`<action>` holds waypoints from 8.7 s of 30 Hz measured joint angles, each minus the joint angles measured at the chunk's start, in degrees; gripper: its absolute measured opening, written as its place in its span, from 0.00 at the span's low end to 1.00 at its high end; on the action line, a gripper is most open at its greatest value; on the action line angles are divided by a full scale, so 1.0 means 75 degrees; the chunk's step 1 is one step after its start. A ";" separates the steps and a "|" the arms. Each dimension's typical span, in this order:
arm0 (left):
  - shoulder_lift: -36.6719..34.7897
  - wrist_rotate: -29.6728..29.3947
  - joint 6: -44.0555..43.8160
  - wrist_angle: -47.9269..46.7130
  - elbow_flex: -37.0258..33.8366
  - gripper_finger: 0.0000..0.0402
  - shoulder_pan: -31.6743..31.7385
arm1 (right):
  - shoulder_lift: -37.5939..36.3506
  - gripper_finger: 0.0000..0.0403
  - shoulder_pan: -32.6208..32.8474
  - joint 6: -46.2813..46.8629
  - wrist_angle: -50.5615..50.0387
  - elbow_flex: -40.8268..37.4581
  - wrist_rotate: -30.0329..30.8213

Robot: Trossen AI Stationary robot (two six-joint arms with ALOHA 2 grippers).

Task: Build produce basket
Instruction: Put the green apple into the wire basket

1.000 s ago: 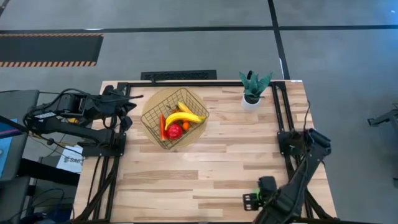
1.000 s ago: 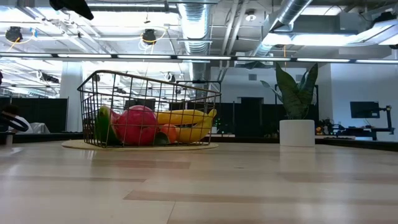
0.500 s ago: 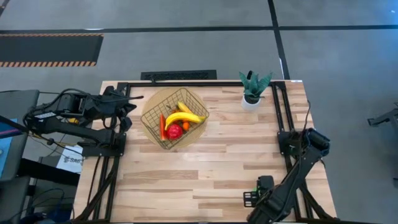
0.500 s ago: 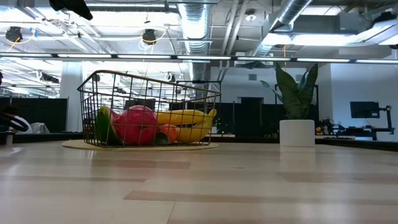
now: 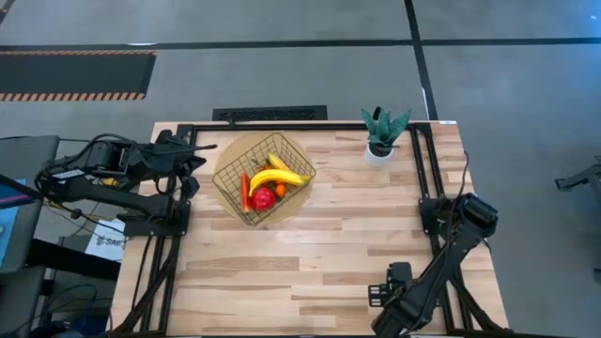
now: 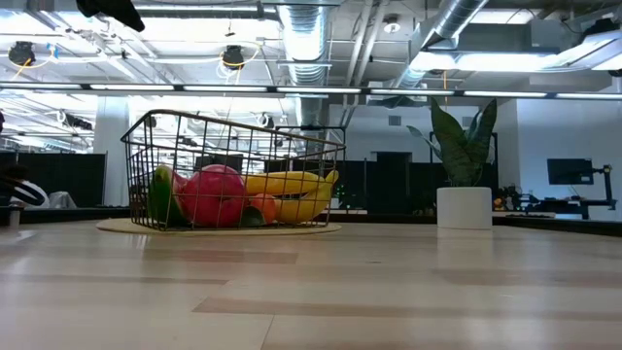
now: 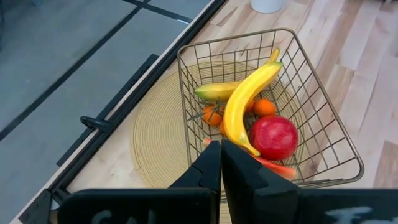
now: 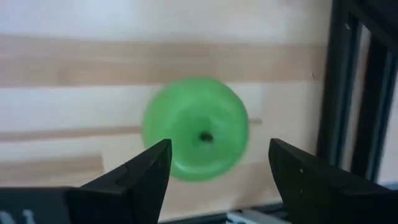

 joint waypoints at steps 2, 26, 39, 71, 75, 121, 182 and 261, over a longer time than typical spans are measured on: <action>0.0001 0.0000 -0.0040 0.0003 0.0000 0.00 0.0000 | -0.0003 0.70 -0.0032 -0.0050 0.0091 -0.0142 0.0042; 0.0002 0.0000 -0.0077 -0.0027 0.0000 0.00 0.0000 | 0.0000 0.18 -0.0076 -0.0246 0.1465 -0.0815 -0.0166; 0.0003 0.0000 -0.0039 -0.0029 0.0000 0.00 -0.0003 | 0.0017 0.01 -0.0075 -0.0504 0.1268 -0.0816 -0.0168; 0.0001 -0.0044 -0.0155 -0.0023 0.0000 0.00 -0.0003 | 0.0000 0.01 -0.1405 -0.3829 0.0164 0.1056 0.2882; 0.0003 -0.0044 -0.0155 -0.0023 0.0000 0.00 0.0000 | 0.0000 0.02 -0.2020 -0.5071 -0.0057 0.1408 0.2910; 0.0003 0.0154 0.0036 -0.0028 0.0000 0.00 0.0000 | 0.0000 0.38 -0.3609 -0.7889 -0.0694 0.1565 0.1875; 0.5148 0.2090 0.0110 0.3811 0.0003 0.00 -0.3383 | 0.0000 0.01 -0.1062 -0.2537 -0.0936 0.1227 0.2686; 0.8992 0.3393 0.0649 0.8715 0.0003 0.00 -0.3077 | 0.0000 0.00 -0.1963 -0.4101 0.5082 -0.1608 0.4568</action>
